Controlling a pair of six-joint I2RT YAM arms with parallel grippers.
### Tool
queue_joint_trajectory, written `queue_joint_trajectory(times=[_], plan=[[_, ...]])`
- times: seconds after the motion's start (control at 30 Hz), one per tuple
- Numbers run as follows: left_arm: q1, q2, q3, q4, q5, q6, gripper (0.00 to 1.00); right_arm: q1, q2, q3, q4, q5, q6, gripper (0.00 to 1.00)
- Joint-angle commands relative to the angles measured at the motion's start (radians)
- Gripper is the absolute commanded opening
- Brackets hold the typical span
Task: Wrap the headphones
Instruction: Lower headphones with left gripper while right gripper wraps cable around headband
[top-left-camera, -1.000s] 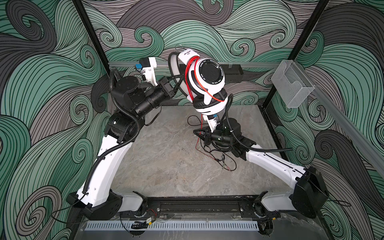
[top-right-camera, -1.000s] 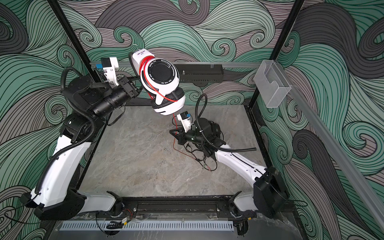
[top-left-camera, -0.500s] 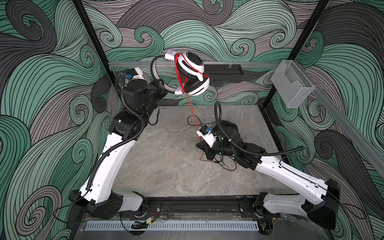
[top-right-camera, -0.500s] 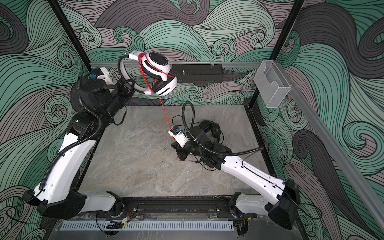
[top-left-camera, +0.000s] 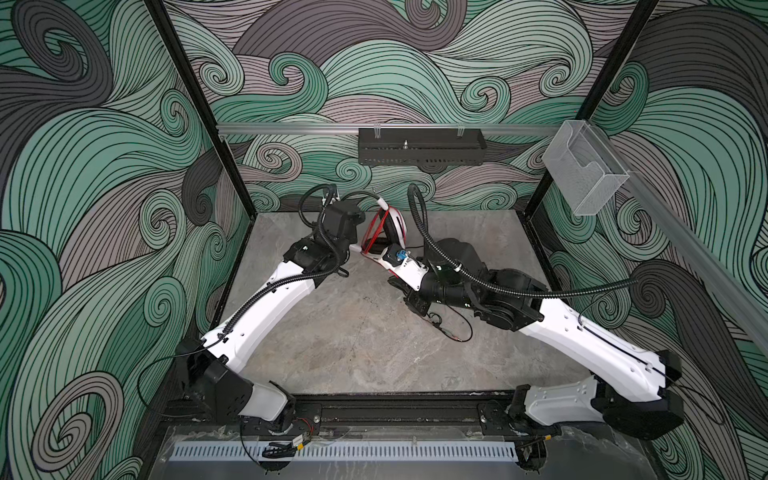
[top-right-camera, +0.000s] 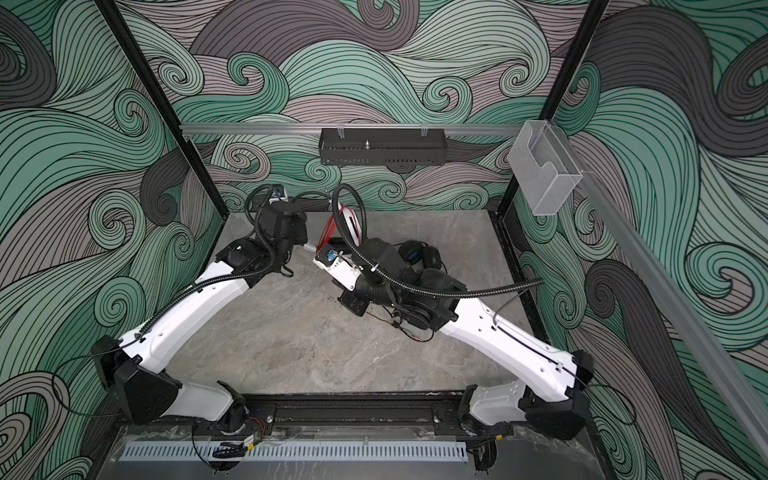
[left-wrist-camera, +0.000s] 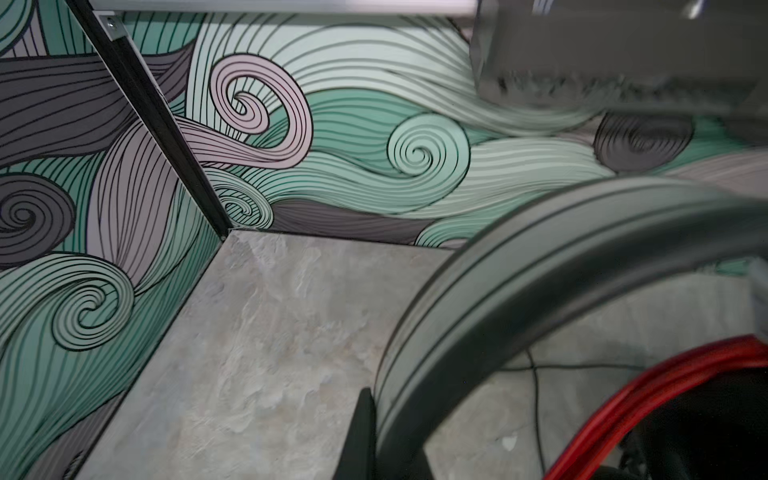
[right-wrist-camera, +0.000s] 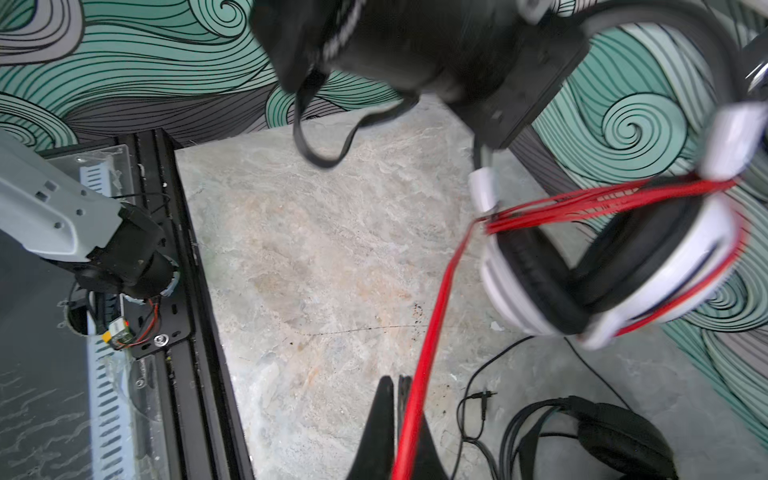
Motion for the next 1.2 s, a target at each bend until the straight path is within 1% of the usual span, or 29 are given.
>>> queue_joint_trajectory(times=[0.0, 0.07, 0.13, 0.23, 0.3, 0.4, 0.53, 0.63, 0.7, 0.87, 0.97, 1.03, 1.17], plan=[[-0.024, -0.102, -0.017, 0.099, -0.066, 0.109, 0.00, -0.010, 0.022, 0.070, -0.101, 0.124, -0.082, 0.00], [-0.024, -0.133, -0.054, 0.079, -0.033, 0.113, 0.00, -0.029, 0.031, 0.086, -0.104, 0.155, -0.103, 0.00], [-0.023, -0.168, -0.086, 0.062, 0.022, 0.118, 0.00, -0.065, 0.034, 0.099, -0.104, 0.156, -0.103, 0.00], [-0.023, -0.217, -0.117, 0.024, 0.139, 0.129, 0.00, -0.126, 0.044, 0.122, -0.104, 0.155, -0.101, 0.00], [-0.021, -0.246, -0.136, 0.000, 0.236, 0.141, 0.00, -0.166, 0.054, 0.140, -0.105, 0.160, -0.102, 0.00], [-0.021, -0.278, -0.142, -0.038, 0.341, 0.105, 0.00, -0.218, 0.067, 0.154, -0.104, 0.146, -0.099, 0.00], [-0.021, -0.293, -0.110, -0.107, 0.487, 0.074, 0.00, -0.256, 0.084, 0.171, -0.103, 0.118, -0.116, 0.00], [-0.016, -0.318, -0.106, -0.113, 0.578, 0.023, 0.00, -0.267, 0.087, 0.153, -0.090, 0.103, -0.119, 0.00], [-0.015, -0.337, -0.101, -0.103, 0.637, -0.017, 0.00, -0.287, 0.075, 0.119, -0.066, 0.069, -0.089, 0.00], [-0.015, -0.351, -0.076, -0.057, 0.736, -0.176, 0.00, -0.348, 0.010, 0.000, 0.063, -0.041, 0.018, 0.00], [-0.015, -0.366, -0.068, -0.013, 0.747, -0.246, 0.00, -0.385, -0.015, -0.040, 0.131, -0.098, 0.067, 0.01], [-0.015, -0.365, -0.044, -0.010, 0.750, -0.265, 0.00, -0.413, -0.027, -0.058, 0.166, -0.138, 0.104, 0.01], [-0.015, -0.344, 0.033, -0.010, 0.802, -0.262, 0.00, -0.467, -0.055, -0.125, 0.277, -0.236, 0.175, 0.05]])
